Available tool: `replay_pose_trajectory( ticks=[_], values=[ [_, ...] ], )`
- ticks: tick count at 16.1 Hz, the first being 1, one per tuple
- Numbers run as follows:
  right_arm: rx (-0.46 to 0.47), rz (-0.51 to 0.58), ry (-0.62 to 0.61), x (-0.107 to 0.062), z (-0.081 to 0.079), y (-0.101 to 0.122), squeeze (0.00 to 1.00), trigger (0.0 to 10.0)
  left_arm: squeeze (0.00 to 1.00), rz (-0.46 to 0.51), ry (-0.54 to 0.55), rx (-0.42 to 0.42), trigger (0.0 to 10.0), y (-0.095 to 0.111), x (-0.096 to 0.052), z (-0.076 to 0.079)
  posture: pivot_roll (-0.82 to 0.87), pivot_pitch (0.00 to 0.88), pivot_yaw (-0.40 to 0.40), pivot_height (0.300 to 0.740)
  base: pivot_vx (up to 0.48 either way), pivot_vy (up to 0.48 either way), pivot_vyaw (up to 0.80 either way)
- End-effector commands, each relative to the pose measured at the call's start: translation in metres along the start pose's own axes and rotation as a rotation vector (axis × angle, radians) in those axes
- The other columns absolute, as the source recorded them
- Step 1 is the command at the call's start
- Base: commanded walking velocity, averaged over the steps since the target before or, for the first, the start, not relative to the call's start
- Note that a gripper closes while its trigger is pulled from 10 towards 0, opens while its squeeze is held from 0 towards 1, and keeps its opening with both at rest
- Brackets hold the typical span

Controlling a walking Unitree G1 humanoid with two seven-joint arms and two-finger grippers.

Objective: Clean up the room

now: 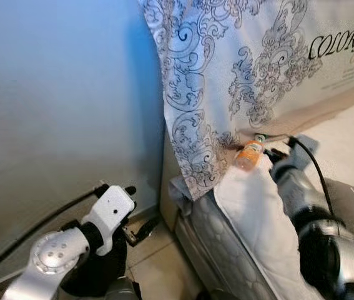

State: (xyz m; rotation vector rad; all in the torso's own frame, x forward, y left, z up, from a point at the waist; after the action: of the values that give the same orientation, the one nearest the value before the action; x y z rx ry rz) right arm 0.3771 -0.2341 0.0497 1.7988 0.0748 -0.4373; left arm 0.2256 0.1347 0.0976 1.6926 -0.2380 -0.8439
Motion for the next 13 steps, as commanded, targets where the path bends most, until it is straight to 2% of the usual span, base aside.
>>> replay_pose_trajectory(
  ticks=[1,2,3,4,5,7,9,10,11,12,13],
  values=[
    [0.004,0.039,0.035,-0.01,0.0,0.001,0.0,0.0,0.0,0.002,0.027,-0.013,10.0,-0.005,0.002,0.001,0.05,0.0,-0.037,0.74,0.0,0.0,0.0],
    [0.004,0.039,0.035,-0.01,0.0,0.001,0.0,0.0,0.0,0.002,0.027,-0.013,10.0,-0.005,0.002,0.001,0.05,0.0,-0.037,0.74,0.0,0.0,0.0],
    [-0.016,0.057,0.068,-0.019,-0.004,0.001,0.0,0.0,0.0,0.007,0.046,-0.027,10.0,-0.006,0.002,0.0,0.04,0.0,-0.031,0.74,0.0,0.0,0.0],
    [-0.109,0.129,0.153,-0.05,-0.02,0.012,0.0,10.0,0.0,0.025,0.112,-0.125,10.0,-0.006,0.006,-0.004,0.02,0.0,-0.014,0.74,0.0,0.0,0.0],
    [-0.143,0.198,0.196,-0.066,-0.032,0.023,0.0,10.0,0.0,0.055,0.146,-0.164,10.0,-0.002,0.009,-0.007,0.02,0.0,-0.01,0.74,0.0,0.0,0.0],
    [-0.182,0.275,0.254,-0.087,-0.05,0.031,0.0,10.0,0.0,0.109,0.222,-0.193,10.0,0.006,0.013,-0.015,0.02,0.0,-0.012,0.74,0.0,0.0,0.0],
    [-0.226,0.259,0.262,-0.102,-0.06,0.02,0.0,10.0,0.0,0.127,0.287,-0.192,10.0,0.008,0.015,-0.021,0.03,0.0,-0.028,0.74,0.0,0.0,-0.21],
    [-0.211,0.225,0.269,-0.111,-0.065,0.009,1.0,10.0,0.0,0.145,0.326,-0.197,10.0,0.008,0.012,-0.025,0.05,0.0,-0.036,0.74,0.0,0.0,0.0],
    [-0.206,0.209,0.27,-0.115,-0.066,0.007,1.0,10.0,0.0,0.152,0.341,-0.202,10.0,0.009,0.011,-0.027,0.05,0.0,-0.037,0.74,0.0,0.0,0.0],
    [-0.262,0.231,0.266,-0.119,-0.071,0.014,1.0,10.0,0.0,0.178,0.372,-0.214,10.0,0.011,0.011,-0.033,0.06,0.0,-0.042,0.74,0.0,0.0,0.0],
    [-0.311,0.263,0.256,-0.118,-0.071,0.019,1.0,10.0,0.0,0.207,0.357,-0.207,10.0,0.016,0.011,-0.033,0.06,0.0,-0.042,0.74,0.0,0.0,0.0]
  ],
)
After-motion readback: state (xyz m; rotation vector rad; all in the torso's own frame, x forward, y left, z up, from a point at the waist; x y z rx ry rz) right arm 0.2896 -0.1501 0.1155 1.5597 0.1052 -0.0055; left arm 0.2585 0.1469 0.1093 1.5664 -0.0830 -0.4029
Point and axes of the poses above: a point about 5 cm out from each wrist's last joint towards the gripper, its own x axis pointing out of the wrist towards the gripper, its own y axis along the axis of the wrist's last joint, z = x × y, the point moved 4 cm from there along x, pointing out of the wrist towards the gripper, and after that the axes turned 8 degrees about -x, right-handed, at the moved point
